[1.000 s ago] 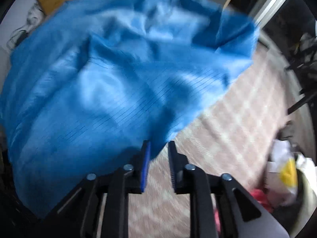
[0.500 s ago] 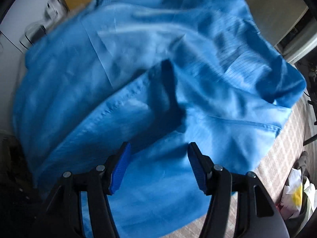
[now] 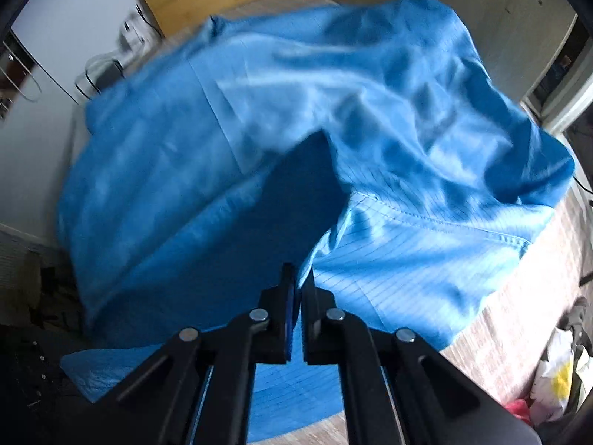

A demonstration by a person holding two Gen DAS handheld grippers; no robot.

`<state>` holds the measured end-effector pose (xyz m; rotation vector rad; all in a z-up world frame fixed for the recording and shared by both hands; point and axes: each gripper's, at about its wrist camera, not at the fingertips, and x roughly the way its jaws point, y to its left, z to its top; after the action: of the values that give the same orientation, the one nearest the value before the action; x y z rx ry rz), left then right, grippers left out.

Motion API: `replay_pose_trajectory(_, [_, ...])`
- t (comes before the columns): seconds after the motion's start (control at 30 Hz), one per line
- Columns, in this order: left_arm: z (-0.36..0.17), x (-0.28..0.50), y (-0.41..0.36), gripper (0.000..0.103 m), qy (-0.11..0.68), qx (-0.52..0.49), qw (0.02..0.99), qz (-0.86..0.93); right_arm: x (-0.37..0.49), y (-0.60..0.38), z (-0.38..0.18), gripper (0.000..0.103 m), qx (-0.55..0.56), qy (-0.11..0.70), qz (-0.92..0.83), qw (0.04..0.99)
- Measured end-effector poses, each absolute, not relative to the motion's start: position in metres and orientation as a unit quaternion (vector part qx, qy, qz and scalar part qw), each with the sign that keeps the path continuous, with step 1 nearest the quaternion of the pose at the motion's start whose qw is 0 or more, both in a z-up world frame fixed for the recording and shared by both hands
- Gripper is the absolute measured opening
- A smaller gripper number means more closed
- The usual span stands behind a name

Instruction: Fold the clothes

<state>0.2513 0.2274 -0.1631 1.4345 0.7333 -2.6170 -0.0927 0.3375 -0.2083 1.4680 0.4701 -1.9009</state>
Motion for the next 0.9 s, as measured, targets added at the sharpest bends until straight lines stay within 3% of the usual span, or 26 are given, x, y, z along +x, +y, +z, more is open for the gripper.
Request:
replay_pose_trajectory(0.1, [-0.18,0.242,0.217,0.001,0.238,0.489,0.067,-0.837,-0.1,0.316,-0.22,0.004,0.566,0.188,-0.723,0.348])
replay_pose_trajectory(0.2, [-0.198,0.237,0.213,0.004,0.228,0.517,0.104,-0.818,-0.1,0.296,-0.238,0.013,0.589,0.206,-0.699,0.349])
replay_pose_trajectory(0.23, [-0.2,0.235,0.213,0.01,0.224,0.521,0.113,-0.816,-0.099,0.293,-0.238,0.016,0.596,0.206,-0.693,0.349])
replay_pose_trajectory(0.33, [-0.202,0.229,0.22,0.029,0.199,0.526,0.12,-0.818,-0.097,0.284,-0.235,0.046,0.611,0.195,-0.682,0.352])
replay_pose_trajectory(0.37, [-0.204,0.225,0.223,0.03,0.191,0.53,0.116,-0.818,-0.099,0.281,-0.232,0.055,0.613,0.193,-0.685,0.345])
replay_pose_trajectory(0.5, [-0.22,0.207,0.225,0.031,0.19,0.539,0.095,-0.815,-0.109,0.262,-0.228,0.057,0.618,0.198,-0.688,0.324])
replay_pose_trajectory(0.57, [-0.225,0.203,0.223,0.025,0.202,0.539,0.077,-0.814,-0.115,0.261,-0.225,0.057,0.617,0.199,-0.69,0.323])
replay_pose_trajectory(0.63, [-0.227,0.203,0.221,0.007,0.22,0.532,0.06,-0.815,-0.126,0.279,-0.212,0.057,0.588,0.2,-0.717,0.316])
replay_pose_trajectory(0.77, [-0.226,0.204,0.219,0.003,0.247,0.52,0.039,-0.817,-0.164,0.334,-0.201,0.06,0.524,0.235,-0.762,0.299])
replay_pose_trajectory(0.9, [-0.224,0.199,0.22,0.002,0.26,0.522,0.027,-0.812,-0.184,0.357,-0.222,0.06,0.502,0.334,-0.738,0.303])
